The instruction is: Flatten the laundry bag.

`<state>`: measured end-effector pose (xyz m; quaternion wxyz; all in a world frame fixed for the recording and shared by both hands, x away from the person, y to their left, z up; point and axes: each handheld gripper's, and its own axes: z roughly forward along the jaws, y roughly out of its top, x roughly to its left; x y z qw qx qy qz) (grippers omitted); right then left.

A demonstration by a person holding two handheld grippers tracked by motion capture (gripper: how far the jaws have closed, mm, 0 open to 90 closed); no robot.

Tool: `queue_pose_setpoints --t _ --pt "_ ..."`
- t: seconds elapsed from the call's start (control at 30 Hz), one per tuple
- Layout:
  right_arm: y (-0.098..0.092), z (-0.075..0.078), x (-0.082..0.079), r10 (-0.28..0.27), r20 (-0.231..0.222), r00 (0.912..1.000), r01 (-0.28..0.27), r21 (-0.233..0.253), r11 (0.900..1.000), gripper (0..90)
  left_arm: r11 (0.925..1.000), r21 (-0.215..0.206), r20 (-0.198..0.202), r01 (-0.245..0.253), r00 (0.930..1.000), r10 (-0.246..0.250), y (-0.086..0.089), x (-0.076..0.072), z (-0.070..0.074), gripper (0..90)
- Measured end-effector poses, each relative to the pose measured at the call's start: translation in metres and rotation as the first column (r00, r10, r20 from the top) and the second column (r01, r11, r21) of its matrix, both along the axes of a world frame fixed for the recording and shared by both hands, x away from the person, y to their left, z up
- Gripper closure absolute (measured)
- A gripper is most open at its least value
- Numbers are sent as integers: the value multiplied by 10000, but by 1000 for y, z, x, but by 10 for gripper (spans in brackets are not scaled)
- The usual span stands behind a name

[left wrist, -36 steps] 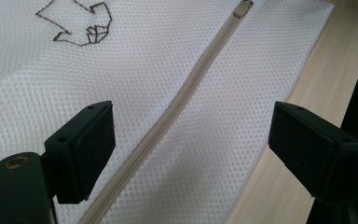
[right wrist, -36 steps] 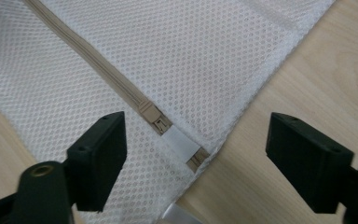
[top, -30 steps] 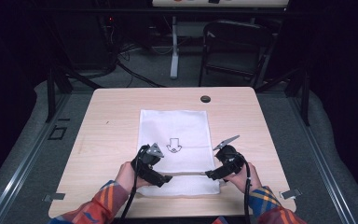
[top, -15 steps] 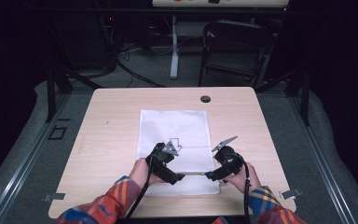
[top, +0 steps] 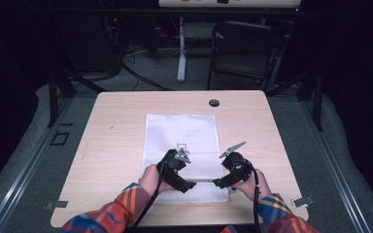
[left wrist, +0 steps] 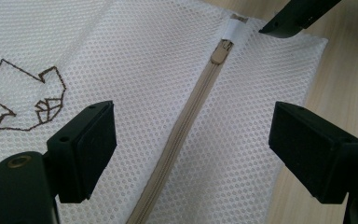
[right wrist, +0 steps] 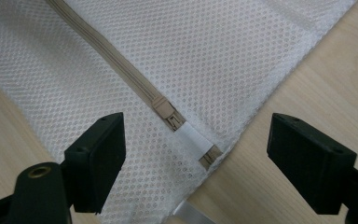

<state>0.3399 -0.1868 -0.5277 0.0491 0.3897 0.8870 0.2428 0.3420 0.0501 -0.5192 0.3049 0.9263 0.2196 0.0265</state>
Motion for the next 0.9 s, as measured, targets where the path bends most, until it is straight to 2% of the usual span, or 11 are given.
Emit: queue_pose_setpoints --t 0.1,0.23,0.27,0.33,0.37,0.63,0.9 --pt "0 -1 0 -41 9 10000 41 0 10000 196 10000 -7 1 12 10000 -12 0 1 -1 149" --pt "1 -1 1 -62 47 10000 62 -123 9999 251 10000 9 -48 -6 10000 6 -3 2 -3 149" --pt "1 -3 0 -117 23 9999 117 -22 9999 262 10000 0 -46 32 10000 -32 -5 2 -4 151" --pt "0 -3 0 -8 -4 10000 8 -160 9999 301 10000 31 -40 60 10000 -60 -9 3 -6 152" --pt "0 -3 0 9 24 10000 -9 -72 10000 338 10000 35 -70 90 9999 -90 -11 3 -7 153" --pt "1 -5 0 155 -60 9999 -155 -68 9999 402 9993 131 -140 360 9993 -358 -28 5 -15 156" --pt "1 -4 0 322 -109 9994 -324 -243 9992 473 9986 -40 -89 519 9986 -519 -38 9 -18 162"
